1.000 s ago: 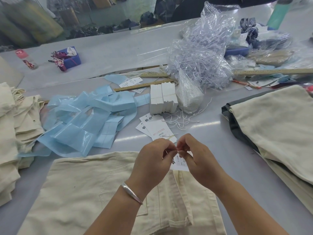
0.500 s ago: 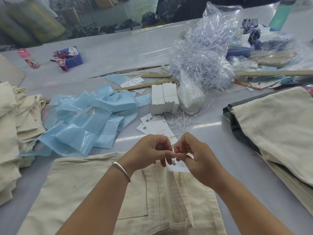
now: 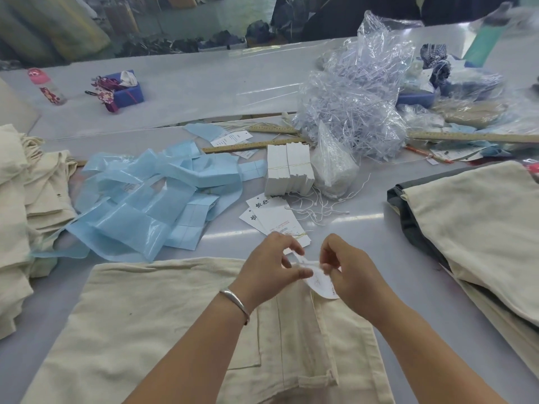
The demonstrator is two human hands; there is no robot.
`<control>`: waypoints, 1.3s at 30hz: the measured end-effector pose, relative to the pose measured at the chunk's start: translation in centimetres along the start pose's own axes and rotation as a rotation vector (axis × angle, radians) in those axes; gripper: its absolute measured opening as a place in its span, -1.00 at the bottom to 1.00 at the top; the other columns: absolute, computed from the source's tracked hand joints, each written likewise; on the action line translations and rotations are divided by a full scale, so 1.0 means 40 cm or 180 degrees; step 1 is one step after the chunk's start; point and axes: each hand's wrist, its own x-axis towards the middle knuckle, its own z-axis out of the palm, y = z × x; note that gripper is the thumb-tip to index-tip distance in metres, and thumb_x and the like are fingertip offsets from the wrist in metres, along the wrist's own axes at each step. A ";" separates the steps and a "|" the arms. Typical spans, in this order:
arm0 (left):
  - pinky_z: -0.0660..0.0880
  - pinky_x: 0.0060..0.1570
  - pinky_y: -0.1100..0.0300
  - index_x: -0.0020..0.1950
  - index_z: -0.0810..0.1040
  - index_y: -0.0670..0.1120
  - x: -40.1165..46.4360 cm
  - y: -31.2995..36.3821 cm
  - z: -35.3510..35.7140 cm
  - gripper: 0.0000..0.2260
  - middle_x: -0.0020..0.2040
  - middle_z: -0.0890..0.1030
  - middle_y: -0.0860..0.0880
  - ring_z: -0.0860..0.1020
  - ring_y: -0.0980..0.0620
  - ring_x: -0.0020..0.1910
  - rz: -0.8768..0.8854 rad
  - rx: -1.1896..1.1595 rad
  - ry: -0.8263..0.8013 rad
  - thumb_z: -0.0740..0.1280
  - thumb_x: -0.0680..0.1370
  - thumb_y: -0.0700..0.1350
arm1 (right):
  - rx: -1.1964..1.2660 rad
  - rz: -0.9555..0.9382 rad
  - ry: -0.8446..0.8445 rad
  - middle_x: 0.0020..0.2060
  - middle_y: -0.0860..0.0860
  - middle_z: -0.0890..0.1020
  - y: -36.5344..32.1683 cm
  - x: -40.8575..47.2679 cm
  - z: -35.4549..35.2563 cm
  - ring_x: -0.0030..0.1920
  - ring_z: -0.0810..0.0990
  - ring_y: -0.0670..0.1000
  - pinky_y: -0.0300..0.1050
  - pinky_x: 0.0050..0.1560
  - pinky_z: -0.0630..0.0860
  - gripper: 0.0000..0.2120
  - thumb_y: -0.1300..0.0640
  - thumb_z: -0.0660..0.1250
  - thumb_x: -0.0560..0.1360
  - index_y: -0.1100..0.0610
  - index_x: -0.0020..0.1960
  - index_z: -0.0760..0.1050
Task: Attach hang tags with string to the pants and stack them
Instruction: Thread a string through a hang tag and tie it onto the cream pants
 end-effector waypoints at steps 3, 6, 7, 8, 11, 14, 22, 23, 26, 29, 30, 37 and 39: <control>0.34 -0.17 0.50 -0.01 0.54 0.09 -0.053 -0.064 -0.062 -0.80 0.03 0.51 0.16 0.55 0.26 -0.14 -0.0077 -0.0101 0.0384 0.49 0.44 0.04 | -0.0580 -0.0131 0.0525 -0.01 -0.06 0.48 -0.052 0.005 0.043 -0.01 0.44 -0.03 -0.15 -0.03 0.40 -0.74 0.33 0.35 0.45 0.13 0.09 0.43; 0.32 -0.18 0.52 -0.08 0.55 0.09 -0.146 -0.174 -0.178 -0.89 -0.01 0.53 0.16 0.52 0.27 -0.10 -0.0520 0.0088 0.0713 0.46 0.47 -0.01 | -0.0609 -0.0613 0.0335 0.13 -0.01 0.48 -0.133 0.020 0.142 0.14 0.40 -0.02 -0.17 0.11 0.36 -0.61 0.25 0.41 0.42 0.16 0.22 0.43; 0.31 -0.16 0.49 -0.10 0.55 0.09 -0.187 -0.213 -0.220 -0.90 -0.03 0.53 0.16 0.52 0.24 -0.08 -0.0686 0.0223 0.0829 0.46 0.47 -0.03 | -0.0710 -0.0703 0.0067 0.22 -0.01 0.46 -0.154 0.033 0.185 0.22 0.37 -0.02 -0.15 0.20 0.34 -0.53 0.17 0.43 0.43 0.14 0.30 0.39; 0.31 -0.13 0.43 -0.12 0.55 0.10 -0.231 -0.253 -0.259 -0.89 -0.05 0.53 0.16 0.51 0.19 -0.04 -0.0850 0.0346 0.0979 0.46 0.47 -0.06 | -0.0868 -0.0717 -0.0257 0.33 -0.02 0.39 -0.172 0.049 0.230 0.33 0.30 -0.02 -0.14 0.32 0.27 -0.40 0.06 0.43 0.44 0.11 0.41 0.30; 0.34 0.01 0.22 -0.12 0.55 0.09 -0.371 -0.365 -0.356 -0.85 -0.03 0.55 0.10 0.49 -0.01 0.11 -0.1323 0.0695 0.1534 0.49 0.43 -0.09 | -0.1648 -0.0366 -0.1148 0.54 0.04 0.09 -0.197 0.094 0.362 0.53 0.03 0.03 -0.04 0.50 0.00 0.03 -0.29 0.41 0.36 0.07 0.57 -0.09; 0.40 0.17 0.04 0.23 0.49 0.05 -0.493 -0.465 -0.405 -0.52 0.24 0.48 -0.03 0.37 -0.10 0.29 -0.2298 0.1406 0.1402 0.49 0.38 0.16 | -0.2523 0.0049 -0.1459 0.48 0.13 0.15 -0.185 0.107 0.452 0.49 0.10 0.13 0.15 0.49 0.00 0.26 -0.51 0.36 0.17 0.08 0.57 -0.17; 0.37 0.24 0.10 0.50 0.17 -0.08 -0.566 -0.521 -0.379 -0.12 0.37 0.42 -0.14 0.40 -0.14 0.36 -0.2198 0.0661 0.1342 0.54 0.32 0.09 | -0.2439 0.0350 -0.1384 0.10 0.01 0.55 -0.189 0.083 0.470 0.11 0.53 0.09 -0.09 -0.11 0.32 -0.19 -0.45 0.44 0.11 -0.03 0.14 0.25; 0.43 0.16 0.12 0.40 0.32 -0.09 -0.560 -0.513 -0.380 -0.31 0.27 0.52 -0.11 0.48 -0.14 0.28 -0.2021 0.0410 0.1366 0.53 0.34 -0.03 | -0.2354 0.0321 -0.1345 0.08 -0.02 0.57 -0.190 0.064 0.460 0.09 0.54 0.08 -0.11 -0.14 0.32 -0.28 -0.43 0.43 0.14 -0.06 0.07 0.25; 0.44 -0.20 0.29 -0.11 0.52 0.03 -0.557 -0.460 -0.371 -0.82 -0.14 0.66 0.07 0.62 -0.07 -0.01 -0.1316 0.0024 0.1442 0.47 0.38 -0.14 | -0.2300 0.0142 -0.1020 0.01 -0.09 0.60 -0.203 -0.001 0.417 0.06 0.56 0.03 -0.13 -0.18 0.30 -0.43 -0.49 0.34 0.21 -0.12 -0.06 0.27; 0.45 -0.29 0.42 -0.18 0.61 0.18 -0.559 -0.378 -0.351 -0.90 -0.26 0.67 0.20 0.64 0.20 -0.22 -0.0466 -0.0623 0.1540 0.43 0.38 -0.03 | -0.2103 0.0193 -0.0361 -0.20 -0.13 0.58 -0.227 -0.074 0.335 -0.03 0.58 0.00 -0.11 -0.22 0.33 -0.43 -0.58 0.19 0.24 -0.07 -0.18 0.32; 0.47 -0.29 0.39 -0.14 0.62 0.20 -0.555 -0.348 -0.344 -0.89 -0.27 0.68 0.19 0.62 0.22 -0.27 -0.0249 -0.0760 0.1545 0.42 0.38 -0.01 | -0.2022 0.0238 -0.0120 -0.29 -0.14 0.54 -0.235 -0.102 0.296 -0.08 0.59 0.00 -0.10 -0.23 0.34 -0.42 -0.58 0.17 0.23 -0.06 -0.23 0.32; 0.36 -0.48 0.30 -0.22 0.55 0.12 -0.427 -0.110 -0.276 -0.86 -0.41 0.54 0.00 0.44 0.16 -0.49 0.0887 -0.1099 0.1743 0.36 0.44 0.15 | -0.2023 0.0463 0.1810 -0.45 -0.09 0.56 -0.255 -0.317 -0.007 -0.26 0.61 0.11 -0.09 -0.31 0.37 -0.36 -0.57 0.17 0.15 0.01 -0.28 0.50; 0.24 -0.50 0.43 -0.30 0.44 0.13 -0.384 -0.009 -0.239 -0.80 -0.46 0.43 0.07 0.36 0.20 -0.50 0.1268 -0.1049 0.1697 0.29 0.48 0.15 | -0.2115 0.0621 0.2197 -0.38 -0.04 0.63 -0.249 -0.366 -0.097 -0.24 0.63 0.12 -0.08 -0.26 0.45 -0.34 -0.58 0.18 0.14 -0.01 -0.23 0.56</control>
